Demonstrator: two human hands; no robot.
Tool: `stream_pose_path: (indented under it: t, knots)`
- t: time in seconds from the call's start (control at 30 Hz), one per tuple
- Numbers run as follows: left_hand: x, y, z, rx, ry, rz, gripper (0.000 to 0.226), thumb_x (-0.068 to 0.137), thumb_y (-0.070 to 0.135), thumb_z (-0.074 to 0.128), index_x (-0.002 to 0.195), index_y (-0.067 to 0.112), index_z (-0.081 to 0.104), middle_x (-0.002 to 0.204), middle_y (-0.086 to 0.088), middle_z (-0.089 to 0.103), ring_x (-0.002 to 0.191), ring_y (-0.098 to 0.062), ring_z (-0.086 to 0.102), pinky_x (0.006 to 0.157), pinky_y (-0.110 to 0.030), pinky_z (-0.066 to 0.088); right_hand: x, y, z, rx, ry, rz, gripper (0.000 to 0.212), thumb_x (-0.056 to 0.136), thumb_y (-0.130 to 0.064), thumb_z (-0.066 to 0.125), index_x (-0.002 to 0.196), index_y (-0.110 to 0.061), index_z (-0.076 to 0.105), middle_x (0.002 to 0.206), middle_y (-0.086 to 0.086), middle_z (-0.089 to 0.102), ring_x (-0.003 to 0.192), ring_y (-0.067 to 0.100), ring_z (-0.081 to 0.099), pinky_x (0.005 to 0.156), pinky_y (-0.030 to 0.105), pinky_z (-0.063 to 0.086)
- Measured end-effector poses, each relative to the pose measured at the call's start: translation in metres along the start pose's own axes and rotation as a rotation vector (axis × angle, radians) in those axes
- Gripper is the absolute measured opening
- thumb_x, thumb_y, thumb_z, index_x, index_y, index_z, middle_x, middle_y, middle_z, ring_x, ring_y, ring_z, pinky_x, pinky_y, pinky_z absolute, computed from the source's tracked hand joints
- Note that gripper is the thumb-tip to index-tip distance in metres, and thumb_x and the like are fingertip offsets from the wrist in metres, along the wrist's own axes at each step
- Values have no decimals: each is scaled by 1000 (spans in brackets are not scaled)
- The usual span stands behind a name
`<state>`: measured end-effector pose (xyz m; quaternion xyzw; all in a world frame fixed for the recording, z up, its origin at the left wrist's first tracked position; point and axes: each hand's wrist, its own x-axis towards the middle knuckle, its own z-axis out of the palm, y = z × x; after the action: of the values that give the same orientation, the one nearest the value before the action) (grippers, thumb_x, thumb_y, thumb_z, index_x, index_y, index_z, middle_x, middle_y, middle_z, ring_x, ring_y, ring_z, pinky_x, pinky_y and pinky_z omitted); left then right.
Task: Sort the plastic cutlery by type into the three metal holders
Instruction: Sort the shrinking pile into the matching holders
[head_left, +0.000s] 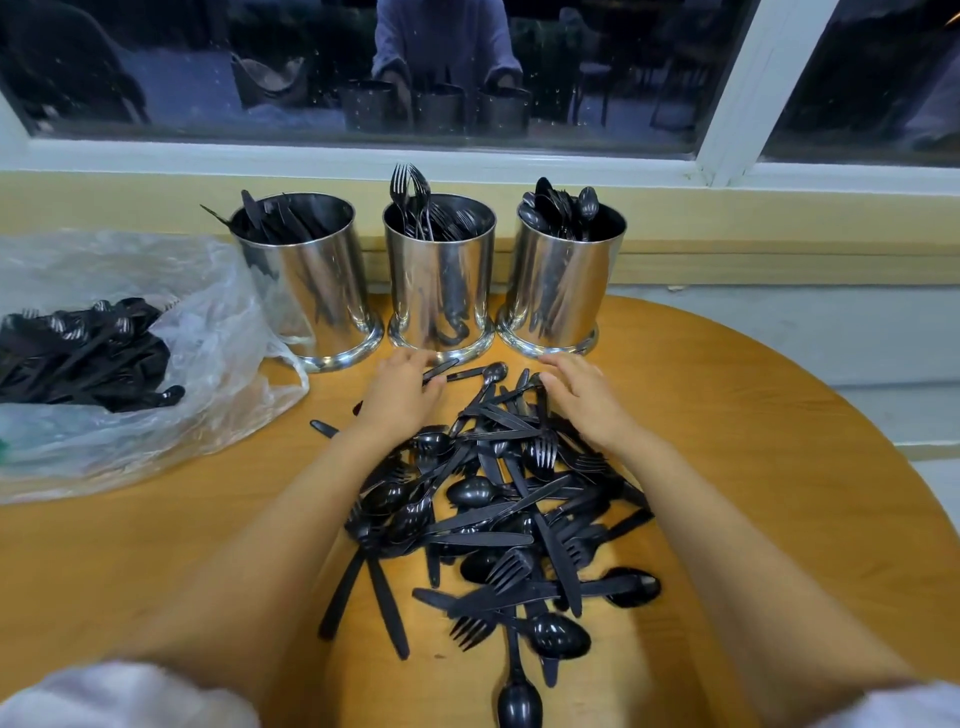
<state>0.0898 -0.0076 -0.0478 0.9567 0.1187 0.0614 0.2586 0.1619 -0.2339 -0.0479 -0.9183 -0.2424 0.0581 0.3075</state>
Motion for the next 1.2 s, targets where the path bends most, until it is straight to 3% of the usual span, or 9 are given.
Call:
stream_pose_path:
  t: [0.13,0.4,0.57,0.7,0.8,0.93,1.07,1.2]
  knots:
    - [-9,6,13,25,-98,113,36,103,29,47,136,16,54,138,-5,55,130,-26,43,110,-40,33,0,9,7,-85,-74,-27,39,105,-30,34,137,-15,52,142,3,51,134,22,38,111,34,26]
    - [-53,6,9,-19,-142,187,25,101,24,53,122,17,63,129,-1,60,123,-20,48,104,-32,38,-42,8,-3,26,-125,-109,31,103,-25,45,127,-18,62,131,-4,61,122,11,50,106,26,34]
    - [-55,24,3,-65,-1,263,22,95,19,63,117,18,65,127,1,59,122,-17,47,102,-29,37,-50,9,-10,188,-3,-63,24,97,-18,57,119,-22,66,116,-10,64,103,2,59,93,17,45]
    - [-50,45,11,-63,-97,384,26,93,23,66,119,20,65,124,4,61,120,-14,49,103,-31,40,-55,8,-13,172,65,-60,20,94,-16,61,111,-24,69,101,-15,62,90,0,57,74,7,42]
    - [-46,54,20,-3,-166,420,31,93,26,66,123,20,65,125,3,61,121,-16,49,103,-34,40,-59,11,-14,196,107,-25,19,94,-14,61,110,-19,69,100,-11,65,84,-4,56,70,7,42]
    - [-42,61,23,81,-208,423,30,94,25,64,124,20,66,123,2,63,119,-17,50,102,-36,40,-64,19,-14,197,101,55,18,96,-16,59,110,-19,69,101,-10,67,91,4,59,77,15,46]
    - [-42,60,15,80,-194,393,29,93,22,65,122,18,67,116,0,64,113,-19,53,98,-36,43,-67,25,-14,212,76,102,20,96,-14,58,112,-18,68,104,-10,66,96,5,60,79,9,43]
    - [-46,56,0,58,-146,334,24,92,15,66,116,13,68,111,-2,60,103,-21,56,91,-36,46,-69,24,-15,248,77,120,18,96,-15,59,111,-19,67,105,-8,67,98,7,61,79,12,47]
